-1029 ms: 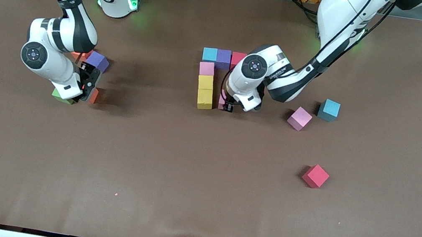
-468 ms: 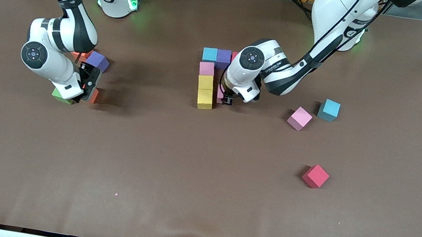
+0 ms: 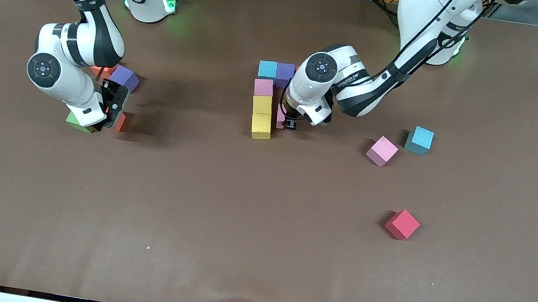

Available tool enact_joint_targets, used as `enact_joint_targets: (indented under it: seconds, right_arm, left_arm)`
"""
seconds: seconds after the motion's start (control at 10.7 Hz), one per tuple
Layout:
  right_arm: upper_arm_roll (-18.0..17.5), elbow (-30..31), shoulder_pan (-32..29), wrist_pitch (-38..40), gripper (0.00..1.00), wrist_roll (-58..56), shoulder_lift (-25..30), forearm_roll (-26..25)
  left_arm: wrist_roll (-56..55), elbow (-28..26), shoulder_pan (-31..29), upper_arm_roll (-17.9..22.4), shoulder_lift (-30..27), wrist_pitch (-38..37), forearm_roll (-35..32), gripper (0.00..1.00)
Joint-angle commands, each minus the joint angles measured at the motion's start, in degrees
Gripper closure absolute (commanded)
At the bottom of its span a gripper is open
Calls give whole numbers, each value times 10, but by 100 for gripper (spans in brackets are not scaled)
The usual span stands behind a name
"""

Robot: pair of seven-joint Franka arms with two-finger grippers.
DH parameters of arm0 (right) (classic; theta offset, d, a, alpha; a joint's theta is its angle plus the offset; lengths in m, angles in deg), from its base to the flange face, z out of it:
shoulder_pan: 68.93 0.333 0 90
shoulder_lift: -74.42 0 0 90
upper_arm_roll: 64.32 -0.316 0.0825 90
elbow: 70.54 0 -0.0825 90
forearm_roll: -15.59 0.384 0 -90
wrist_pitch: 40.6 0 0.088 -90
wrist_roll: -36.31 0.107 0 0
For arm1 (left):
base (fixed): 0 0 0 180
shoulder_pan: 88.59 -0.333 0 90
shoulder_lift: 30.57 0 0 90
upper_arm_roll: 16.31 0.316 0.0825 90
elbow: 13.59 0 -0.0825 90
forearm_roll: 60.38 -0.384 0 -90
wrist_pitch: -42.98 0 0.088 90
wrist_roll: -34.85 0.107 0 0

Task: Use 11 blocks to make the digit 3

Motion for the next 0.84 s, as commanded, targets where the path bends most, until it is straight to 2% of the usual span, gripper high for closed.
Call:
enact_joint_targets:
  seconds: [0.0, 0.37, 0.75]
  right_arm:
    - [-11, 17, -13, -4, 0, -16, 18, 13]
    - [-11, 12, -14, -6, 0, -57, 16, 12]
    - [-9, 5, -31, -54, 0, -108, -9, 6]
  left_arm:
    - [-9, -18, 11, 8, -20, 8, 12, 100]
    - [-10, -14, 26, 8, -16, 9, 13, 100]
    - [-12, -13, 35, 9, -7, 21, 13, 100]
